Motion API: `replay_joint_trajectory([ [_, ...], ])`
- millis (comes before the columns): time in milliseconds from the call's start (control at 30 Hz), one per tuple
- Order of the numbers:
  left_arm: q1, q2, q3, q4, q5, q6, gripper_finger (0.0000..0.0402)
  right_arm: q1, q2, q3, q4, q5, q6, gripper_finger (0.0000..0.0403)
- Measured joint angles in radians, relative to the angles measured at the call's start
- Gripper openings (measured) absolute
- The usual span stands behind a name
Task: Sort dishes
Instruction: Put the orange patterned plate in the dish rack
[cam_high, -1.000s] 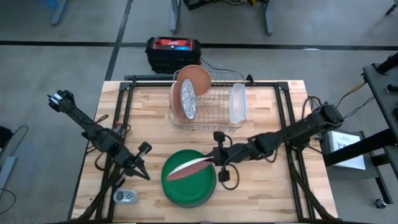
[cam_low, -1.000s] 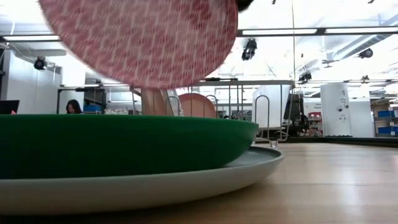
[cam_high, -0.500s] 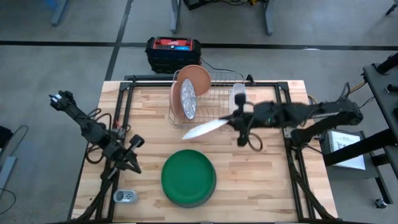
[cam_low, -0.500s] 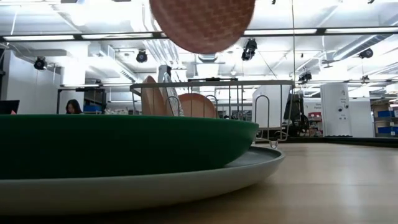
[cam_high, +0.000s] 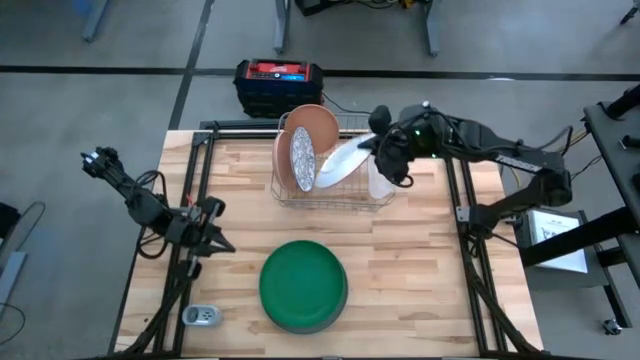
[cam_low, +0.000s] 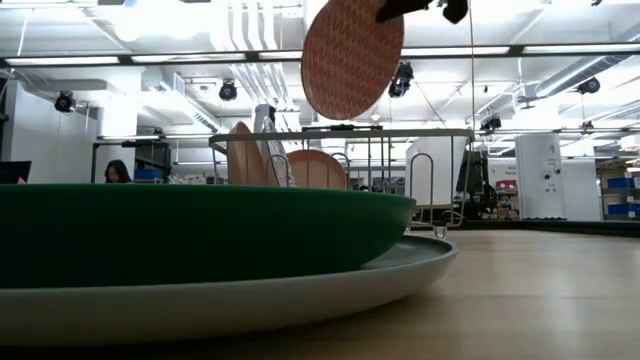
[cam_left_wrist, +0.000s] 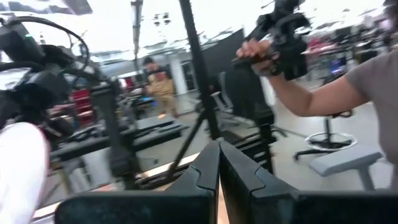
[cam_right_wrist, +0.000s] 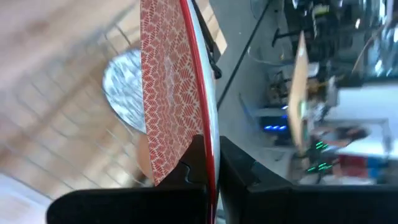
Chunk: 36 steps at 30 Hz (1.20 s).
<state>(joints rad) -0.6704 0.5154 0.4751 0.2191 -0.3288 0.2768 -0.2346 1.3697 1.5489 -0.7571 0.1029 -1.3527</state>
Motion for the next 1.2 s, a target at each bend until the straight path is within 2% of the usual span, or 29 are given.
replay_joint_trajectory([
  [267,0.0,-0.002,0.0,0.002,-0.166,0.059,0.0,-0.034,0.149,0.083,-0.024,0.004,-0.35,0.0002],
  [433,0.0,0.0,0.0,0.0,-0.214,0.059,0.0,-0.033,0.234,0.098,-0.032,0.101,-0.471,0.0002],
  [533,0.0,0.0,0.0,-0.001,-0.241,0.065,0.0,-0.035,0.27,0.099,-0.028,0.117,-0.556,0.0002],
  [833,0.0,0.0,0.0,-0.003,-0.267,0.104,0.0,-0.034,0.318,0.1,0.002,0.185,-0.619,0.0002],
  [1200,0.0,0.0,0.0,-0.011,-0.267,0.104,0.0,-0.032,0.314,0.101,0.078,0.185,-0.622,0.0002],
])
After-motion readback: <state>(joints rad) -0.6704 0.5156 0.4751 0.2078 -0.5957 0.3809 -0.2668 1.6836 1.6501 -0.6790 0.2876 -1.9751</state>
